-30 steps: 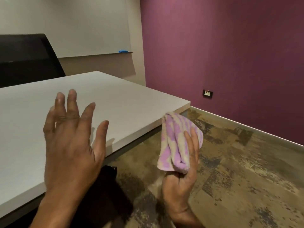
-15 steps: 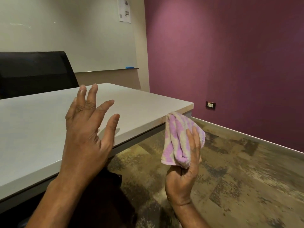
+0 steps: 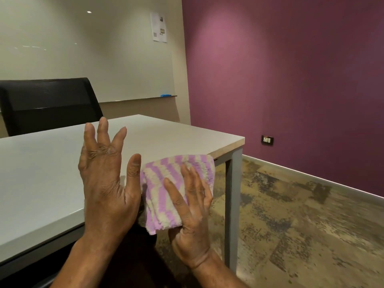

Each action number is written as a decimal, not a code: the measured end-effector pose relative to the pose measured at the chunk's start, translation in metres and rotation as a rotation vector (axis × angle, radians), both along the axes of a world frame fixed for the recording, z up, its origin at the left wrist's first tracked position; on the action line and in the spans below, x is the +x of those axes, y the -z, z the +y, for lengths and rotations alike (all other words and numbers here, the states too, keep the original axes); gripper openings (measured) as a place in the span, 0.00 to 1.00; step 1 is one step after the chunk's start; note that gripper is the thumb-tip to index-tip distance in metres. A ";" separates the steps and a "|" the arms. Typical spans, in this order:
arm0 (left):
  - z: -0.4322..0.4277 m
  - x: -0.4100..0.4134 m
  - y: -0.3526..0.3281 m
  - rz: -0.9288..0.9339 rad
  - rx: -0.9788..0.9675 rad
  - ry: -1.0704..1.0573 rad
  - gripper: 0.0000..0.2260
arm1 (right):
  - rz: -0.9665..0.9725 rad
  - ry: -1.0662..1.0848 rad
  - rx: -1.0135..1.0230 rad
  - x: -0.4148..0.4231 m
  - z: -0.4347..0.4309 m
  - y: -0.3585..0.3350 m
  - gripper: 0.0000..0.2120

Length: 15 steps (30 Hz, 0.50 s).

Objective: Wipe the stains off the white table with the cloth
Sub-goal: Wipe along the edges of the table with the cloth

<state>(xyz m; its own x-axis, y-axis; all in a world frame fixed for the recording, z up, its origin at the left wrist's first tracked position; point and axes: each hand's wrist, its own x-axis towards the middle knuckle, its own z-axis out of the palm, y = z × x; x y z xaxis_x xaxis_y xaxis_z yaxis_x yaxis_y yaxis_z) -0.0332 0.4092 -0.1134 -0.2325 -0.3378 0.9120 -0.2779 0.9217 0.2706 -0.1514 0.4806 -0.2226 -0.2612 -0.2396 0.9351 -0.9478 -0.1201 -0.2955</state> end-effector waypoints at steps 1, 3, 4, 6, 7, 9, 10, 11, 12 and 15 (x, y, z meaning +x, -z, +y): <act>-0.002 -0.001 0.001 -0.014 0.005 -0.015 0.25 | 0.006 -0.012 0.039 0.000 -0.002 0.002 0.53; -0.002 -0.002 0.000 -0.044 0.006 -0.057 0.26 | 0.044 0.013 0.062 -0.002 -0.006 0.005 0.52; -0.003 -0.003 -0.001 -0.055 0.022 -0.067 0.27 | 0.060 0.028 0.064 -0.002 -0.009 0.006 0.48; -0.003 -0.005 -0.001 -0.070 0.041 -0.072 0.30 | 0.075 0.073 0.033 -0.005 -0.019 0.013 0.44; -0.004 -0.006 0.001 -0.080 0.045 -0.073 0.31 | 0.077 0.093 0.013 -0.007 -0.023 0.016 0.46; -0.006 -0.006 0.002 -0.124 0.030 -0.104 0.32 | 0.091 0.138 -0.010 -0.013 -0.031 0.020 0.48; -0.006 -0.007 0.003 -0.153 0.014 -0.125 0.33 | 0.096 0.133 -0.012 -0.014 -0.032 0.022 0.49; -0.007 -0.007 0.004 -0.201 -0.005 -0.156 0.33 | 0.107 0.121 -0.012 -0.018 -0.034 0.025 0.49; -0.007 -0.009 0.005 -0.245 -0.018 -0.178 0.34 | 0.113 0.115 -0.017 -0.021 -0.035 0.026 0.49; -0.011 -0.012 0.007 -0.350 -0.059 -0.242 0.36 | 0.125 0.157 -0.076 -0.028 -0.039 0.026 0.43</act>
